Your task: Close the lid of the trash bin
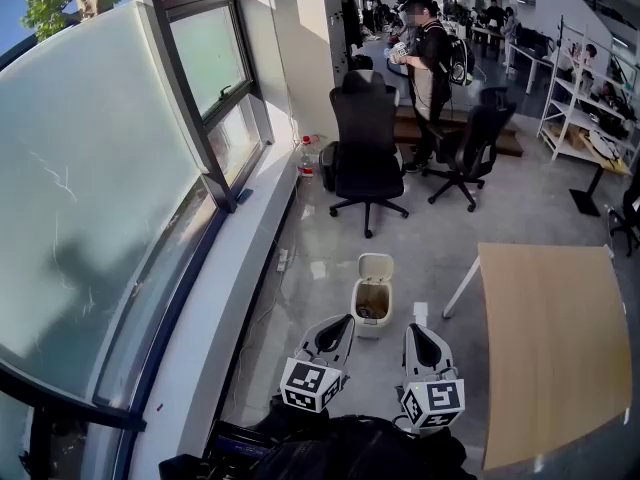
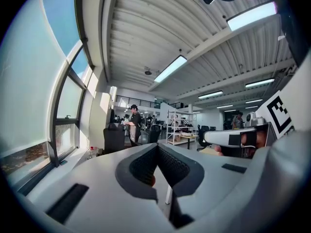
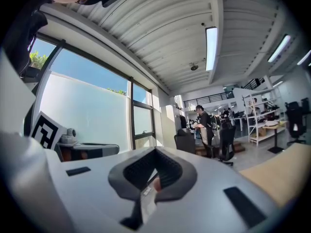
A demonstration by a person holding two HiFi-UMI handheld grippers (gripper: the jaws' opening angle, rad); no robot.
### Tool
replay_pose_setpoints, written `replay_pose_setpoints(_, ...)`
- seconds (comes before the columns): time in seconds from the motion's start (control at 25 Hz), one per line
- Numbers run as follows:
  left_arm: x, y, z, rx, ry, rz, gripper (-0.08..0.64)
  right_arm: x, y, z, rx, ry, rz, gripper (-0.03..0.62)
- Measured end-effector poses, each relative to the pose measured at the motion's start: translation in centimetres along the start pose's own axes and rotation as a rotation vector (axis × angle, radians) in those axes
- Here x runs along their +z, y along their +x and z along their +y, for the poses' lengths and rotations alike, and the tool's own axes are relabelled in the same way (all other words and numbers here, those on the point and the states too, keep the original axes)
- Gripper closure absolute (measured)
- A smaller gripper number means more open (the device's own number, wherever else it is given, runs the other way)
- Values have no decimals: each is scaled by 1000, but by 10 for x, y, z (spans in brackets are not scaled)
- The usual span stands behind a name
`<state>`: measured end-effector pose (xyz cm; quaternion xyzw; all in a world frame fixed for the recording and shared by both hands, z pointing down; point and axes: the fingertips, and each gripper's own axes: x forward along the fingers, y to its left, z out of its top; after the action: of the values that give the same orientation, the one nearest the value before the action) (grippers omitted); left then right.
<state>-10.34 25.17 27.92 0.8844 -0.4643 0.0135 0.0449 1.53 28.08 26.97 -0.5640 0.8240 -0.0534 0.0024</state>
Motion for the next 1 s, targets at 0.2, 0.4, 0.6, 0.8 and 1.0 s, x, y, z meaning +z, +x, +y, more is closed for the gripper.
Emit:
replay_pose_setpoints(0.2,-3,5,-8,-9,1,10,560,-5,-3,-6,0,8,13,589)
replay_pose_setpoints(0.4,-9,10,-16,-12,3,26,560,-13,-6,-15,-8,23,27,588)
replay_pose_setpoints(0.6,-12,14,-16,6,-5,34,560,-17,-4,-22,1,40,37,588)
replay_pose_setpoints(0.8,-20,18,-27,14,-16,44,560,-28,-12,-26,15,33,64,588)
replay_pose_setpoints(1.0,-30,23,-40,34,-16,61,560,-41,-25,-39,22,41,100,588)
